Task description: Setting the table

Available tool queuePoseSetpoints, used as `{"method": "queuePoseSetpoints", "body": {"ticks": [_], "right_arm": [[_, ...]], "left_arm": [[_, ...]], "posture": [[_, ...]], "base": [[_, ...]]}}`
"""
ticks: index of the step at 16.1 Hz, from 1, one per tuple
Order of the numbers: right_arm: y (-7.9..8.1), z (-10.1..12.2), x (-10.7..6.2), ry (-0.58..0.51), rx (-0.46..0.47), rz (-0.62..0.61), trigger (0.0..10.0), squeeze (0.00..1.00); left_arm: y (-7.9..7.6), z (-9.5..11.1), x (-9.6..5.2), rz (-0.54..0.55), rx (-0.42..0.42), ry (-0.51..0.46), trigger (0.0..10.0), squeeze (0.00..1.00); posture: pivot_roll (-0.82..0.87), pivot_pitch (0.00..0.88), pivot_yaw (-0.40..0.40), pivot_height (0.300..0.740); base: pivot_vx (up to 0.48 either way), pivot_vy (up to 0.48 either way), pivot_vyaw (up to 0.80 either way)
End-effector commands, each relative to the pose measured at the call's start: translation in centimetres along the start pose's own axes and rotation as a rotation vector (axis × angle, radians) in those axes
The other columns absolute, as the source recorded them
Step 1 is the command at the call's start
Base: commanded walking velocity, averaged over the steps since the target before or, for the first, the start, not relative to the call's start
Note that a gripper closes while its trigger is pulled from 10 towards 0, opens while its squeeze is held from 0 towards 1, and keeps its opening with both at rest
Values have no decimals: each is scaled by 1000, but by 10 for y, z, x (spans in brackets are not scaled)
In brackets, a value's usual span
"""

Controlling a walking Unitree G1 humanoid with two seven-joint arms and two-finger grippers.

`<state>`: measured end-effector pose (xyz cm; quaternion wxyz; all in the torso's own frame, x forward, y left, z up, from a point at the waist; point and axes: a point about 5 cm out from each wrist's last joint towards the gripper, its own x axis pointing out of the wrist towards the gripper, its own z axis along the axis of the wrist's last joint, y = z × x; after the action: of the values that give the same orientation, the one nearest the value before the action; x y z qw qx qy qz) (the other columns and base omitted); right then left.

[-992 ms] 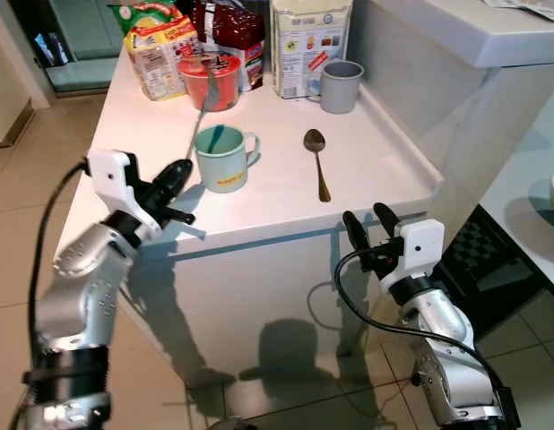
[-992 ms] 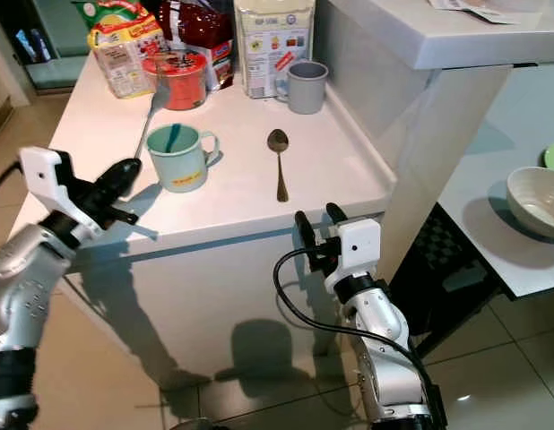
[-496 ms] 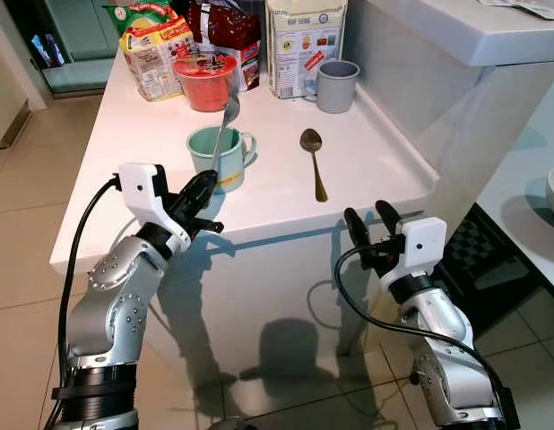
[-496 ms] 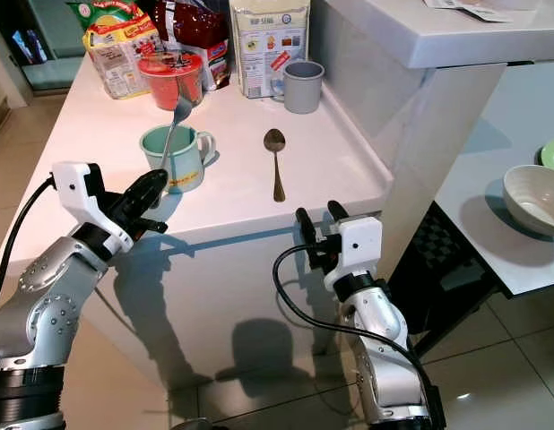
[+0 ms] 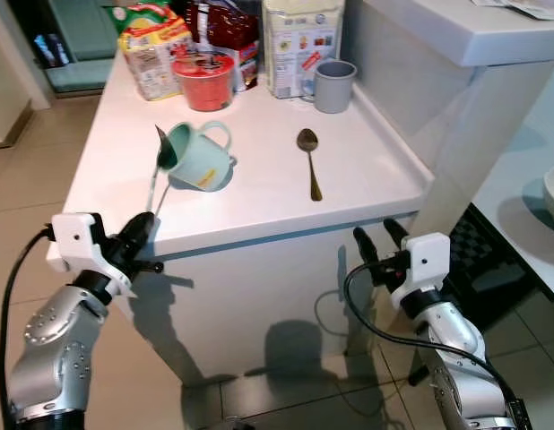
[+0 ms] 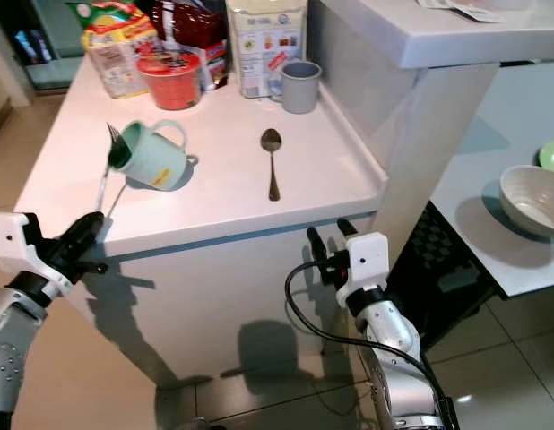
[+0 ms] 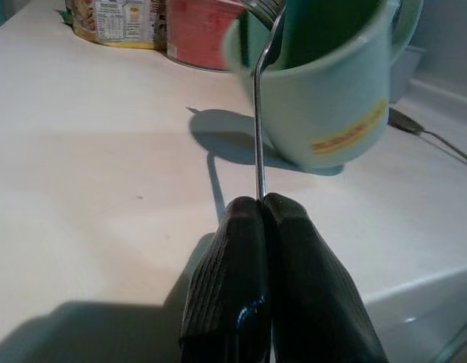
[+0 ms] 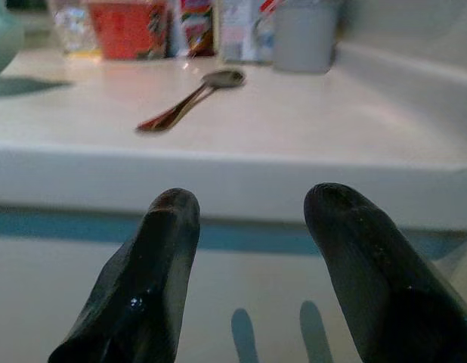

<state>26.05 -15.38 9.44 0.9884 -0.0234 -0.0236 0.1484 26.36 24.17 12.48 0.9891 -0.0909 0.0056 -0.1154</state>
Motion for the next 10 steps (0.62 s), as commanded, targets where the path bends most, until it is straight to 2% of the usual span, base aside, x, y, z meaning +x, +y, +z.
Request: {"method": "queuePoseSetpoints", "body": {"ticks": [1,5,8,10], "right_arm": [[-2,-4,-2,10,-11,9,10000,0],[-1,-6,-3,14,-8,15,10000,0],[-2,-9,-5,16,-4,11,10000,0],[-4,-11,-8,20,-6,7,10000,0]], "left_arm": [[-12,6,5,-45,8,-32,0,0],[-27,8,17,-95,3,-43,0,0],[-33,18,25,-102,3,-80,0,0],[-36,31,28,-87,5,-142,0,0]], "posture": [[70,0,44,740],[59,0,45,740],[45,0,47,740],[44,0,45,740]], "base": [[0,0,0],[0,0,0],[0,0,0],[0,0,0]]}}
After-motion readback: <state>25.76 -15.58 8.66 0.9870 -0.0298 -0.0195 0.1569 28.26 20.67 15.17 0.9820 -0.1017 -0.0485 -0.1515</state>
